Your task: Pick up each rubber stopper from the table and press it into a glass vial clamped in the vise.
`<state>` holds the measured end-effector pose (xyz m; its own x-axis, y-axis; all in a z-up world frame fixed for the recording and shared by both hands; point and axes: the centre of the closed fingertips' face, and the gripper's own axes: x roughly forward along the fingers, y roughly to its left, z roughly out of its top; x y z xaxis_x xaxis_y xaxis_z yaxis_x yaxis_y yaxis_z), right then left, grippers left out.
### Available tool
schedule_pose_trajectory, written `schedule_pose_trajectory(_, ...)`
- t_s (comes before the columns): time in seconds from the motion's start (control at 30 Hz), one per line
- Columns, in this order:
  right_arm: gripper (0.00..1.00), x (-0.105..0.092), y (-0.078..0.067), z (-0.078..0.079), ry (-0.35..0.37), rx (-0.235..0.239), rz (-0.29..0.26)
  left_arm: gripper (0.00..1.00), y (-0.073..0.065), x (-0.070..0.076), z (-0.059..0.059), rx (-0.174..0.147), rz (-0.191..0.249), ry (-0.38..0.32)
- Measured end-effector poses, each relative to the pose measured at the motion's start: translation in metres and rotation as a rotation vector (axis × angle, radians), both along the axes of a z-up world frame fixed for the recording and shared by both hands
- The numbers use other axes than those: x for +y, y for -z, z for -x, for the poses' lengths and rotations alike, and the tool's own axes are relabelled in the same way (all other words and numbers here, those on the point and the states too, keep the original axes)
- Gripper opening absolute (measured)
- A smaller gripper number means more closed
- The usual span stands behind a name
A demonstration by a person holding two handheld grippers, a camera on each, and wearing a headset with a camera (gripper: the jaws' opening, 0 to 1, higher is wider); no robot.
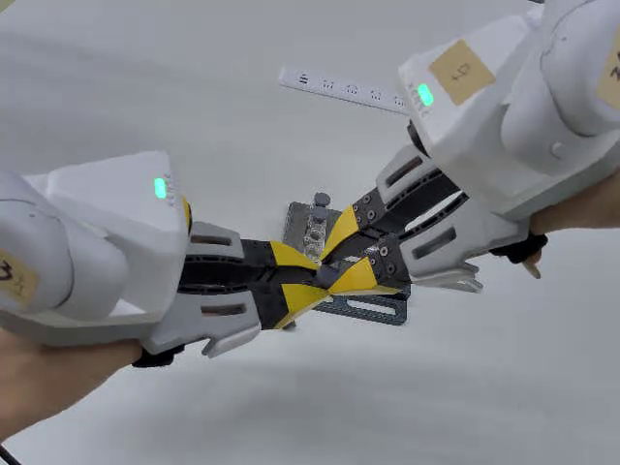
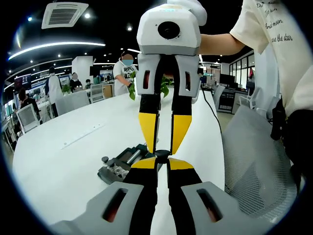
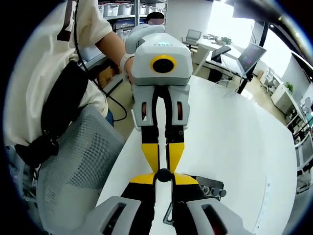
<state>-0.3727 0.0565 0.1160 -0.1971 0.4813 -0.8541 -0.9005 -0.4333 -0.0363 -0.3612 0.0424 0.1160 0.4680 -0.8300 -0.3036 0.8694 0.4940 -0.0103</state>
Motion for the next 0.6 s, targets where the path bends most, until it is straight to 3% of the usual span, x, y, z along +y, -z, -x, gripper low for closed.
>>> schedule_pose_trajectory(0.2,0.06,-0.0023,0.0031,0.002,-0.016,0.001,0.026,0.03,0.0033,-0.0025,0.0027,0.009,0.001,0.009)
schedule_pose_trajectory(0.33,0.06,-0.0036,0.0043,0.0025,-0.013,0.013,0.029,0.03,0.0047,-0.0032,0.0035,0.032,0.034,0.0)
schedule_pose_trajectory(0.6,0.06,-0.0044,0.0064,0.0004,-0.02,0.01,0.034,0.04,0.0064,-0.0032,0.002,0.02,0.027,-0.003)
